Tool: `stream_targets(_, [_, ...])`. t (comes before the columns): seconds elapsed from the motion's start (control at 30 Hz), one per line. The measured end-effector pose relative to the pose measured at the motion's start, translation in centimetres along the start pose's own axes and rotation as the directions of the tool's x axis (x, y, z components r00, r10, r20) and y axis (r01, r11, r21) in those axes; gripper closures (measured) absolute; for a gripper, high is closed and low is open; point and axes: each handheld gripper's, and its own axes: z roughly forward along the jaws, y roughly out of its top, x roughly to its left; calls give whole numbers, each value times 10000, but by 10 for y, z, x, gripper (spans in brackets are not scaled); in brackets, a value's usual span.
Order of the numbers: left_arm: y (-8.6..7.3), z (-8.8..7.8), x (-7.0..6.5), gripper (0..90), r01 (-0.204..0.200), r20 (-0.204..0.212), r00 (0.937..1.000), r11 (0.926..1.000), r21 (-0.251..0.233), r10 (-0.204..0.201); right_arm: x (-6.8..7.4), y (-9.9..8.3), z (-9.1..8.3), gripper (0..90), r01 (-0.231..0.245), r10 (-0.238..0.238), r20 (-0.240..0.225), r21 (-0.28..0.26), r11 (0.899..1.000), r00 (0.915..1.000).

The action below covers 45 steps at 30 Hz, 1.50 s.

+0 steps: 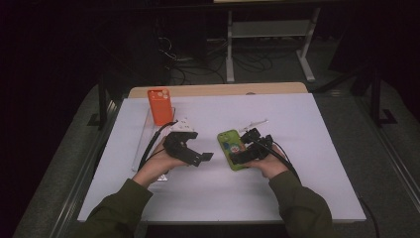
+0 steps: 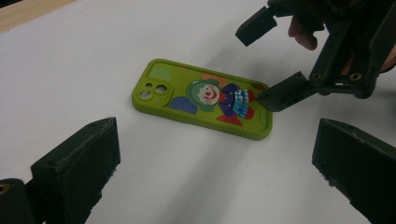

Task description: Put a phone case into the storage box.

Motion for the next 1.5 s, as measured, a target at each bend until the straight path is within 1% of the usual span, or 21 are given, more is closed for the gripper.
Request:
stream_targets(0.07, [0,0,0,6,5,-2,10000,10000,20,-5,1,2,4,0,-100,100,70,119,9999,9999])
stream_targets(0.1, [0,0,0,6,14,1,10000,10000,15,-14,2,3,5,0,-25,23,103,171,9999,9999])
stream_targets(0.23, [0,0,0,6,4,-12,10000,10000,21,-4,6,6,13,0,-229,215,254,563,9982,9994])
stream_targets(0.33, [0,-1,0,6,1,-2,10000,10000,5,-1,7,7,20,0,-215,187,428,674,9975,9989])
stream_targets(0.4, [0,-1,0,6,43,-6,10000,10000,-12,-43,7,7,23,0,-262,232,388,785,9966,9990])
stream_targets(0.43, [0,-1,1,6,16,-12,10000,10000,9,-16,7,7,24,0,-227,189,466,821,9964,9987])
stream_targets(0.5, [0,-1,1,6,32,-12,10000,10000,-1,-32,8,7,27,0,-334,284,552,912,9953,9981])
stream_targets(0.53, [0,-1,1,6,-3,-17,10000,10000,8,3,9,7,29,0,-340,288,554,953,9949,9980])
stream_targets(0.57, [0,-1,0,6,76,-19,10000,10000,12,-76,9,7,30,0,-303,238,643,1017,9944,9976])
stream_targets(0.63, [0,-1,1,6,28,-18,10000,10000,6,-28,10,6,33,0,-346,262,733,1147,9928,9970])
stream_targets(0.67, [0,-1,1,6,28,-19,10000,10000,3,-28,10,6,34,0,-425,340,737,1169,9922,9967])
stream_targets(0.73, [0,-1,1,6,35,-28,10000,10000,16,-35,11,6,36,0,-388,292,753,1297,9908,9967])
stream_targets(0.77, [0,-1,1,6,47,-24,10000,10000,25,-47,12,5,37,0,-491,391,763,1328,9899,9963])
stream_targets(0.83, [0,-1,1,6,20,-37,10000,10000,56,-20,13,5,39,0,-461,349,790,1447,9884,9963])
stream_targets(0.87, [0,-1,1,6,24,-31,10000,10000,54,-24,13,4,39,15,-430,310,815,1502,9877,9962])
stream_targets(0.93, [0,-1,1,6,50,-32,10000,10000,20,-50,13,3,40,39,-570,448,858,1452,9878,9953])
stream_targets(1.03, [0,-1,1,6,102,-71,9999,9999,9,-102,13,2,40,75,-534,424,713,1601,9857,9966])
stream_targets(1.1, [0,-2,2,6,98,-77,9999,10000,2,-98,15,2,40,89,-532,412,760,1634,9851,9963])
stream_targets(1.23, [0,-2,2,6,71,-92,9999,10000,23,-71,15,2,39,101,-626,503,769,1680,9838,9958])
stream_targets(1.37, [0,-2,2,6,72,-97,9999,10000,20,-72,16,2,40,104,-617,482,847,1653,9843,9952])
stream_targets(1.5, [0,-3,2,6,92,-102,9999,10000,-5,-92,15,2,38,150,-626,497,810,1660,9841,9955])
